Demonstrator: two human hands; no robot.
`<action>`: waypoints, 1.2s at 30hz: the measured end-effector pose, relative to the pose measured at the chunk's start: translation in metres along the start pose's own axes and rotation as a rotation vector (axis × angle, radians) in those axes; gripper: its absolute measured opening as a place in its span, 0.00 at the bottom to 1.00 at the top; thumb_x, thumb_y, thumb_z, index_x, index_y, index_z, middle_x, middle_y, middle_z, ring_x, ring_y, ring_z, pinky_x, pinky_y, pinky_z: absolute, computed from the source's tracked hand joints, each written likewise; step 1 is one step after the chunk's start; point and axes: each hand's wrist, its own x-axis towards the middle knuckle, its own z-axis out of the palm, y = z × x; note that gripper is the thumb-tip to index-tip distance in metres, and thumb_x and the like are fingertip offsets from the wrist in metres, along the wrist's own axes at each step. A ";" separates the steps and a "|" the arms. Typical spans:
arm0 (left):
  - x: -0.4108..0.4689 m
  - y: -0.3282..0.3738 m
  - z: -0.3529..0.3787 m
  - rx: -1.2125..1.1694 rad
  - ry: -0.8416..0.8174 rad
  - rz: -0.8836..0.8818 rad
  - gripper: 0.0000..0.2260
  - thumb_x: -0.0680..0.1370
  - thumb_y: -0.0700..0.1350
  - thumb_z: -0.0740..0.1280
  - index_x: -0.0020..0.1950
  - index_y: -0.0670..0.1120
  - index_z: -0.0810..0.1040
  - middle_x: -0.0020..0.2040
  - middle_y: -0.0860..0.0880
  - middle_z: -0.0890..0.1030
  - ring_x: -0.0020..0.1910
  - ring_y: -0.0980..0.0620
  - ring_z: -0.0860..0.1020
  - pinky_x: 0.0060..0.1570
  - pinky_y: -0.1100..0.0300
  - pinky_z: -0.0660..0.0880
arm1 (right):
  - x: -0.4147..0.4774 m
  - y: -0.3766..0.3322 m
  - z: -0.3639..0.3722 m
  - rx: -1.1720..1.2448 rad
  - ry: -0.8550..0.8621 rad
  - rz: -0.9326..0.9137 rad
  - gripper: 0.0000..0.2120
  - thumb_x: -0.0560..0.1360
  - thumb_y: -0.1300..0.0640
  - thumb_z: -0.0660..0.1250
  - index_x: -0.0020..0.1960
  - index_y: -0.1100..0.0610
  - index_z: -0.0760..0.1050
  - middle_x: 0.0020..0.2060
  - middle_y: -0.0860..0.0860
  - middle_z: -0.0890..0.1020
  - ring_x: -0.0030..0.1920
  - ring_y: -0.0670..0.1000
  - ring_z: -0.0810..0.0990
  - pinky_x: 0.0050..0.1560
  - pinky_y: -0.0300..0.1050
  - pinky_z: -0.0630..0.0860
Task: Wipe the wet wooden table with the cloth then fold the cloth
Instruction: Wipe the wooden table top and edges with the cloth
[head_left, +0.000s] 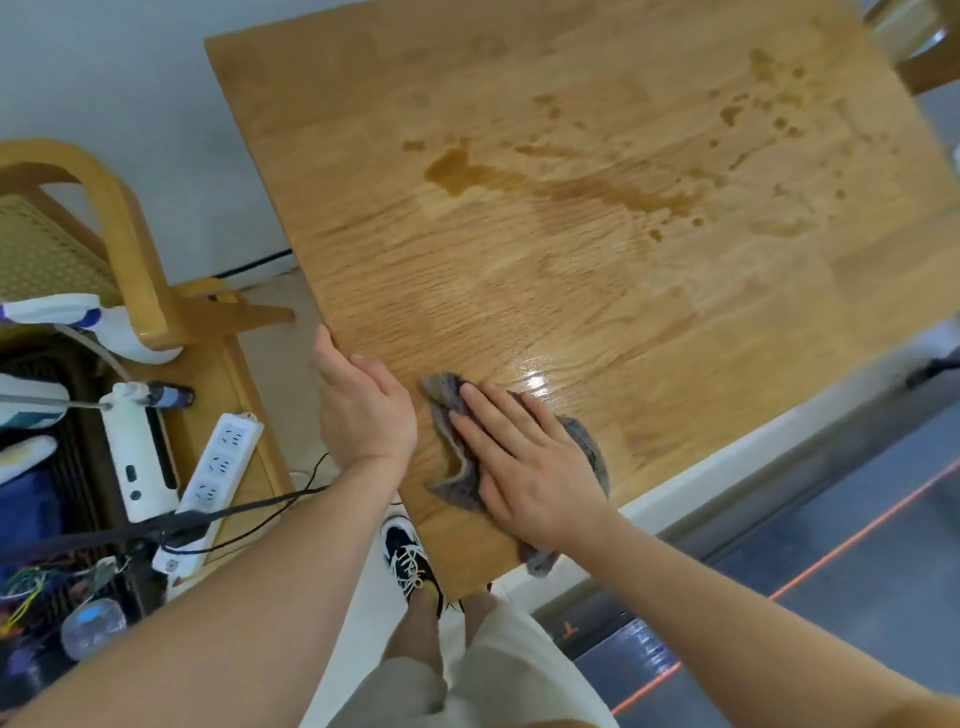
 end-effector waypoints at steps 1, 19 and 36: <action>0.001 0.000 0.000 -0.005 0.000 0.001 0.20 0.82 0.44 0.51 0.74 0.42 0.59 0.67 0.40 0.71 0.59 0.40 0.75 0.53 0.48 0.75 | -0.006 0.022 -0.004 -0.015 0.008 0.033 0.25 0.78 0.53 0.57 0.74 0.57 0.66 0.76 0.54 0.64 0.76 0.54 0.60 0.74 0.56 0.59; 0.006 -0.005 0.008 -0.043 0.043 0.042 0.18 0.82 0.43 0.51 0.73 0.42 0.60 0.65 0.45 0.73 0.60 0.48 0.73 0.51 0.65 0.64 | 0.056 0.063 -0.014 0.018 0.025 -0.044 0.25 0.79 0.50 0.54 0.74 0.57 0.66 0.76 0.54 0.64 0.76 0.54 0.60 0.74 0.56 0.59; 0.133 0.044 0.005 -0.268 -0.157 -0.259 0.18 0.82 0.48 0.48 0.68 0.41 0.65 0.59 0.49 0.68 0.56 0.51 0.68 0.52 0.59 0.59 | 0.149 0.026 -0.010 0.043 0.029 -0.174 0.26 0.77 0.50 0.56 0.73 0.58 0.68 0.75 0.55 0.66 0.76 0.55 0.61 0.75 0.56 0.59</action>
